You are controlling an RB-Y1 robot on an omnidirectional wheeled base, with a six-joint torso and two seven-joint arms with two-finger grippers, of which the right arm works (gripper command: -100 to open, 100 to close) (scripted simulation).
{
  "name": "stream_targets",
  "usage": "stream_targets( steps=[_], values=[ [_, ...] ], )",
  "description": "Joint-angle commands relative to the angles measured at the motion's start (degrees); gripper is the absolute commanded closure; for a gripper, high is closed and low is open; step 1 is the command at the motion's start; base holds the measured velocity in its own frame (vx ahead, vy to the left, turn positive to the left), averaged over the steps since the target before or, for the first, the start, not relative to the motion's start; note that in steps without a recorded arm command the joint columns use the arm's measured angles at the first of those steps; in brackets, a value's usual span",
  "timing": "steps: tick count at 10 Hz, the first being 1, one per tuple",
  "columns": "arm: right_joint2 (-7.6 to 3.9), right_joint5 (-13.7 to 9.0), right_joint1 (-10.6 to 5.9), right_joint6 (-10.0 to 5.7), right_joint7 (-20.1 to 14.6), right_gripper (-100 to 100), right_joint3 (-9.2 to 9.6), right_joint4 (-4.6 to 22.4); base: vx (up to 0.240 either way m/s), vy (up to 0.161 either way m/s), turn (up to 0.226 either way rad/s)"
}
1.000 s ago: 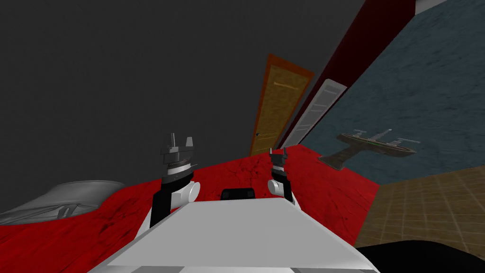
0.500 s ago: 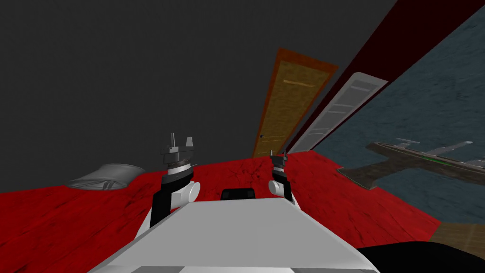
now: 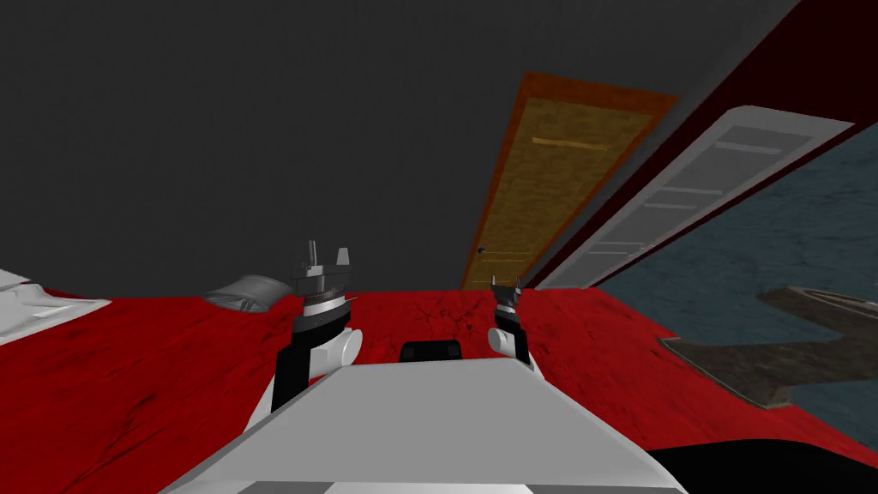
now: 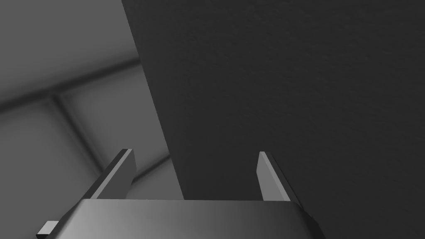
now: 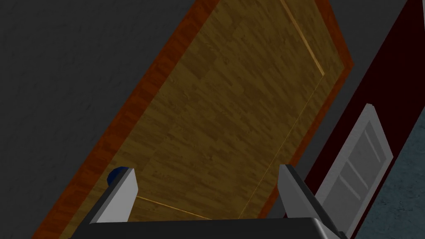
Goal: Pull the door open
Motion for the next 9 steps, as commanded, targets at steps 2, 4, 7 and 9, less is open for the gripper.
stream_targets(
  steps=[2,4,7,9],
  values=[
    [-0.37,-1.8,-0.54,-1.04,-2.1,-100,-0.46,3.1,0.028,-0.101,0.175],
    [-0.71,-3.3,-1.02,-1.65,-3.7,-100,-0.91,5.3,0.022,-0.098,0.251],
    [-1.22,-5.5,-1.73,-2.58,-6.1,-100,-1.59,8.7,0.010,-0.128,0.206],
    [-1.53,-6.9,-2.20,-3.19,-7.6,-100,-2.04,11.0,0.016,-0.120,0.203]
  ],
)
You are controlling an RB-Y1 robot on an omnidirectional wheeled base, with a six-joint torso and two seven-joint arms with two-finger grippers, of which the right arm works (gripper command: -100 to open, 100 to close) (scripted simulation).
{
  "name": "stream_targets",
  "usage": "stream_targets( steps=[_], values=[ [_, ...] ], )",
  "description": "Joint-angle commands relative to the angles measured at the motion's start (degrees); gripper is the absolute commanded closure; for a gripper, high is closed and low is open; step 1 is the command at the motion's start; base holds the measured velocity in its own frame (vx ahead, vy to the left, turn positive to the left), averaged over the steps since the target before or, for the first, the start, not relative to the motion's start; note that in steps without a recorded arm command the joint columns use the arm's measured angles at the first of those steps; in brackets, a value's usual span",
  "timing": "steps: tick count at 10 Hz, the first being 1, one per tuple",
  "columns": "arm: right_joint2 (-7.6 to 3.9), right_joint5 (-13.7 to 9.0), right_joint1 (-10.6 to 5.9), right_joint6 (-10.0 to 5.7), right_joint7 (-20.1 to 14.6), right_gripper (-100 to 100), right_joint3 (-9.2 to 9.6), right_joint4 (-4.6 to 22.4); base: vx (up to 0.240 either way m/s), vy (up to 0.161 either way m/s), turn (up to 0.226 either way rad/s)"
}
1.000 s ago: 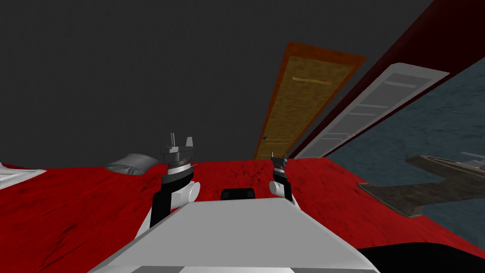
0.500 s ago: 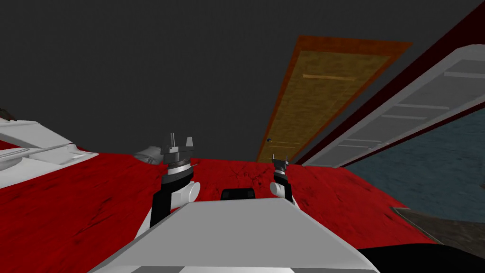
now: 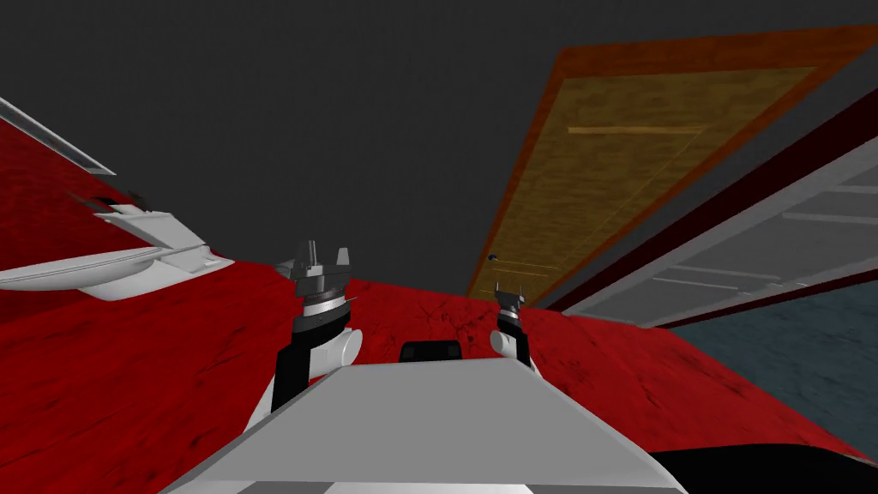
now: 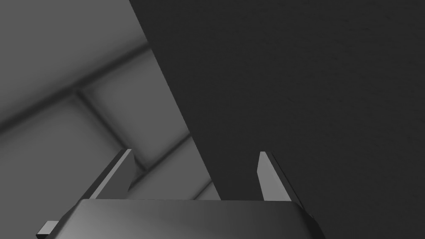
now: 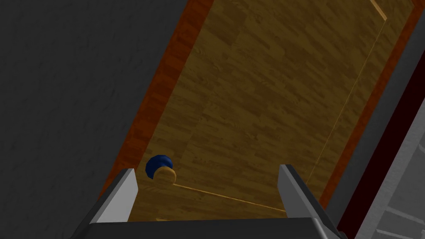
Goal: Pull the door open
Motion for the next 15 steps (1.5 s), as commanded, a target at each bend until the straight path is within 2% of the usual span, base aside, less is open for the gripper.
stream_targets(
  steps=[1,8,9,15],
  values=[
    [-0.26,-1.2,-0.15,-0.61,-1.5,-100,-0.34,1.7,-0.003,-0.115,0.196],
    [-1.25,-6.2,-1.78,-2.73,-6.9,-100,-1.89,9.5,-0.006,-0.118,0.212],
    [-1.52,-7.6,-2.24,-3.33,-8.4,-100,-2.33,11.6,-0.022,-0.143,0.380],
    [-2.22,-11.6,-3.54,-5.02,-12.7,-100,-3.57,17.8,-0.027,-0.125,0.219]
  ],
)
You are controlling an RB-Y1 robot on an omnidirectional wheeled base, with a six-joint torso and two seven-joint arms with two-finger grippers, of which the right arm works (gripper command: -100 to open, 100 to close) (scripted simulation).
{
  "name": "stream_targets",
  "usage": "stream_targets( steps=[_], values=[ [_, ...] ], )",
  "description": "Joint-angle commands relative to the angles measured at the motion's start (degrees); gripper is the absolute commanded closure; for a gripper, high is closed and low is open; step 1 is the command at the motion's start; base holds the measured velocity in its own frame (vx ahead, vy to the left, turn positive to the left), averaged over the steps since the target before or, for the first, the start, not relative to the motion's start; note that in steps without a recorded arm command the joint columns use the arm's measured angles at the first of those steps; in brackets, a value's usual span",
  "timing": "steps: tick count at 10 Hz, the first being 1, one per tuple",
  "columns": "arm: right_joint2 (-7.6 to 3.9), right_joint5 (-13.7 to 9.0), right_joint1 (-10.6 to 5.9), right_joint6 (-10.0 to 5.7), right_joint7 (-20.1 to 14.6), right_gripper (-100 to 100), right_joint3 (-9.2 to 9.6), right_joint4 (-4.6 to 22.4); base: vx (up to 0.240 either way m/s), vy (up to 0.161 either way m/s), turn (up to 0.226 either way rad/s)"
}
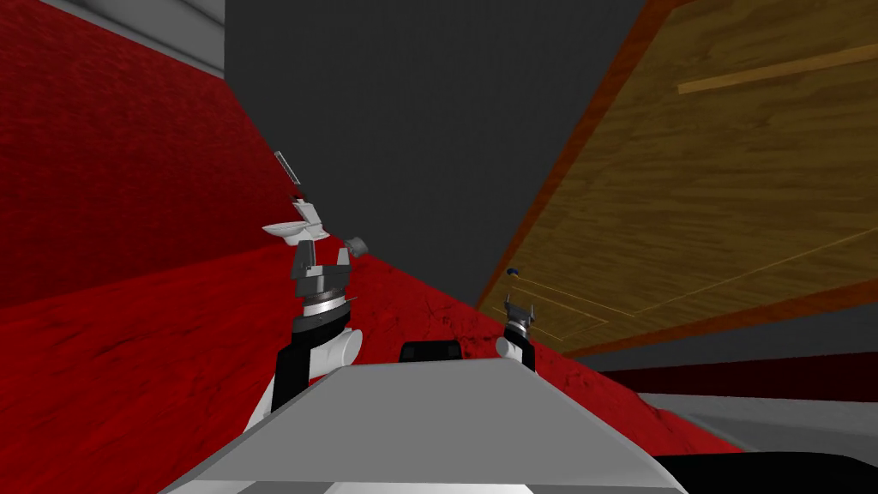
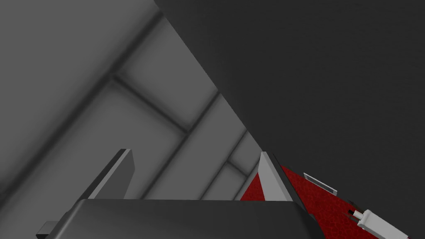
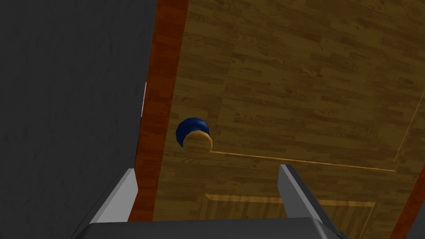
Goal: Pull the door open
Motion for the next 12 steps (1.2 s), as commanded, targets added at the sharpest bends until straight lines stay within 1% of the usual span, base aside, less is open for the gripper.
stream_targets(
  steps=[1,5,6,7,8,10,12],
  values=[
    [-0.34,-1.1,-0.37,-0.50,-1.4,-100,-0.35,1.8,-0.023,-0.101,0.191],
    [-0.72,-3.5,-1.15,-1.52,-4.0,-100,-1.10,5.5,-0.024,-0.101,0.197],
    [-0.91,-4.7,-1.54,-2.02,-5.2,-100,-1.47,7.4,-0.037,-0.141,0.335],
    [-0.99,-5.2,-1.71,-2.24,-5.8,-100,-1.63,8.2,-0.051,-0.154,0.287],
    [-1.07,-5.7,-1.87,-2.46,-6.4,-100,-1.79,9.0,-0.061,-0.120,0.163],
    [-1.37,-7.8,-2.55,-3.33,-8.6,-100,-2.43,12.2,-0.061,-0.143,0.360],
    [-1.49,-8.6,-2.82,-3.69,-9.5,-100,-2.70,13.5,-0.056,-0.112,0.230]
  ],
)
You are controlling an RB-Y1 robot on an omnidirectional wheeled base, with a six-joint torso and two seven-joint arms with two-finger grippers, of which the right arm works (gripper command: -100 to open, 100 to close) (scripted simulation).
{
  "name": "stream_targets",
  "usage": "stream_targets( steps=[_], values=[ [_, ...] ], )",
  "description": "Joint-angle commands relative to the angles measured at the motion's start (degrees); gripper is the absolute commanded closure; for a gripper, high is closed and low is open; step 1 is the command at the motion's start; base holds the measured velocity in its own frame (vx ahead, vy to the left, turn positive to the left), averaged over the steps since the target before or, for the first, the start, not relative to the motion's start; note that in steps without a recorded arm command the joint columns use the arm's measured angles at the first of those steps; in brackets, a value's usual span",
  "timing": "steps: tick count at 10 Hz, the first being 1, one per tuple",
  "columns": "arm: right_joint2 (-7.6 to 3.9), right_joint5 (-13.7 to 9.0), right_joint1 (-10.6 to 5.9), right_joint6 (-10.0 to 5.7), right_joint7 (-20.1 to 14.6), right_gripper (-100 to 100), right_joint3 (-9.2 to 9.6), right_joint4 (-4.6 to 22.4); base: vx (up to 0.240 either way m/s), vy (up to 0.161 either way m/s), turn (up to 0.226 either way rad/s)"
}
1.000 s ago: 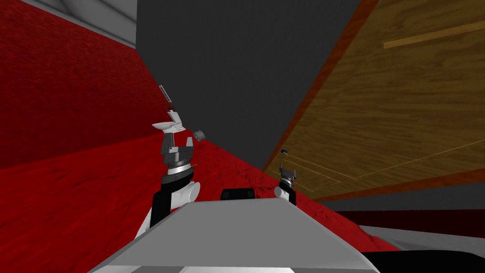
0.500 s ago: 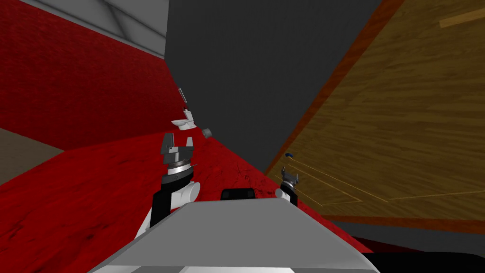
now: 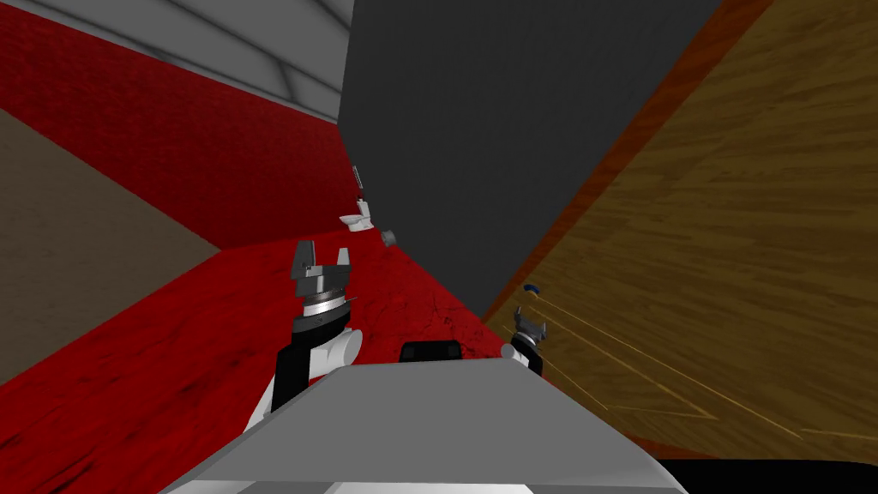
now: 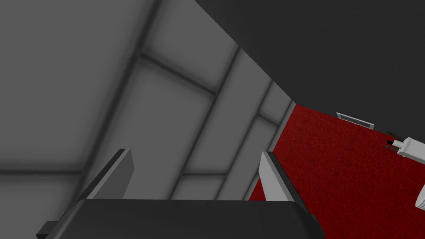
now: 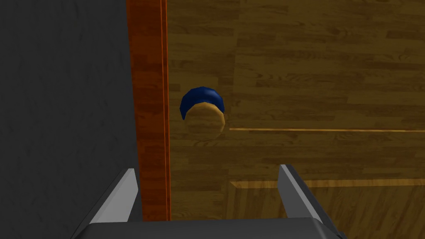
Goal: Pull the door open
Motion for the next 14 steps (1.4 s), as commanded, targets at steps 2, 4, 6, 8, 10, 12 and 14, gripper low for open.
stream_targets(
  steps=[2,4,6,8,10,12,14],
  values=[
    [-0.22,-1.9,-0.67,-1.05,-2.3,-100,-0.52,3.3,-0.072,-0.098,0.311],
    [-0.38,-3.1,-1.07,-1.57,-3.6,-100,-0.89,5.2,-0.078,-0.117,0.293],
    [-0.55,-4.3,-1.48,-2.10,-5.0,-100,-1.29,7.1,-0.064,-0.108,0.262],
    [-0.54,-4.4,-1.53,-2.19,-5.1,-100,-1.28,7.5,-0.053,-0.060,0.136],
    [-1.39,-2.1,-2.05,-2.27,-8.0,-100,-1.82,9.4,0.085,-0.007,-0.091],
    [-1.99,-0.3,-2.39,-2.23,-10.0,-100,-2.21,10.7,0.102,-0.013,-0.077],
    [-2.69,1.7,-2.78,-2.19,-12.3,-100,-2.66,12.2,0.101,-0.013,-0.081]
  ],
)
